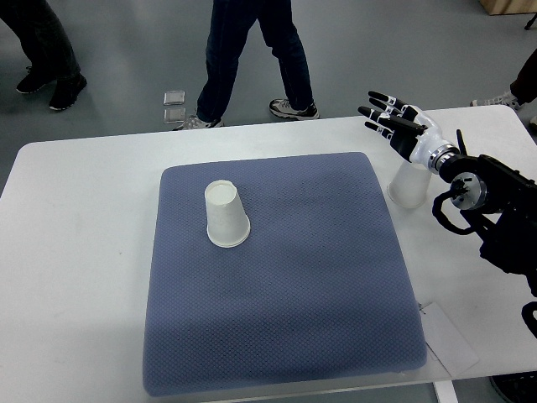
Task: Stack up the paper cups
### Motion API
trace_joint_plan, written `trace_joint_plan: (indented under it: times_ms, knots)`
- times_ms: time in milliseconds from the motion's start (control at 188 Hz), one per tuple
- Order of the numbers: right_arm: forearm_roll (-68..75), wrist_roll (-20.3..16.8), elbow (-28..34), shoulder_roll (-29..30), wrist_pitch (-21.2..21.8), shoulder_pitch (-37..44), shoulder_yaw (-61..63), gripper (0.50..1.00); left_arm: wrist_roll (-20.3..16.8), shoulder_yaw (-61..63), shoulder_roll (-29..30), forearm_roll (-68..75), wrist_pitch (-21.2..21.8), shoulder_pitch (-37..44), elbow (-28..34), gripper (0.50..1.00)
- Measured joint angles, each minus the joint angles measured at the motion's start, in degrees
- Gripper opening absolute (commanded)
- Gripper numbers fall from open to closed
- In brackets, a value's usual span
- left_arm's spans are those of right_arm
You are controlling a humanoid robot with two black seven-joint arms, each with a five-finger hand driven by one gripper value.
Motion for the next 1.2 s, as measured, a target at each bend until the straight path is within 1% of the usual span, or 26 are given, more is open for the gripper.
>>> trace_joint_plan:
  times_ms: [430, 728, 807, 876, 945, 998, 1078, 1200]
  knots:
    - [0.2, 0.0, 0.0, 0.1, 0.1, 0.8, 0.0, 0.915, 0.0, 0.0, 0.0, 0.0, 0.0, 0.0, 0.0, 1.000]
    - [0.2, 0.1, 0.3, 0.1, -0.6, 1.6, 0.0, 0.913, 0.0, 0.0, 0.0, 0.0, 0.0, 0.0, 0.0, 1.000]
    - [-0.5, 0.1, 0.5, -0.5, 0.3, 2.2, -0.3, 0.913, 0.0, 0.0, 0.0, 0.0, 0.0, 0.0, 0.0, 1.000]
    - [-2.5, 0.1, 0.8, -2.2, 2.2, 3.0, -0.9, 0.913, 0.0, 0.0, 0.0, 0.0, 0.0, 0.0, 0.0, 1.000]
    - [-7.9, 0.1, 1.8, -4.9, 5.2, 3.6, -1.1, 0.909, 0.0, 0.0, 0.0, 0.0, 0.0, 0.0, 0.0, 1.000]
    - [-13.6, 0.1, 3.7, -6.9, 6.5, 4.1, -1.1, 0.909, 0.0, 0.0, 0.0, 0.0, 0.0, 0.0, 0.0, 1.000]
    - [-22.7, 0.6, 7.2, -9.7, 7.2, 4.5, -1.1, 0.909, 0.0, 0.0, 0.0, 0.0, 0.0, 0.0, 0.0, 1.000]
    - [-36.6, 3.3, 12.4, -14.5, 7.8, 5.1, -1.3, 0.909, 0.0, 0.0, 0.0, 0.0, 0.0, 0.0, 0.0, 1.000]
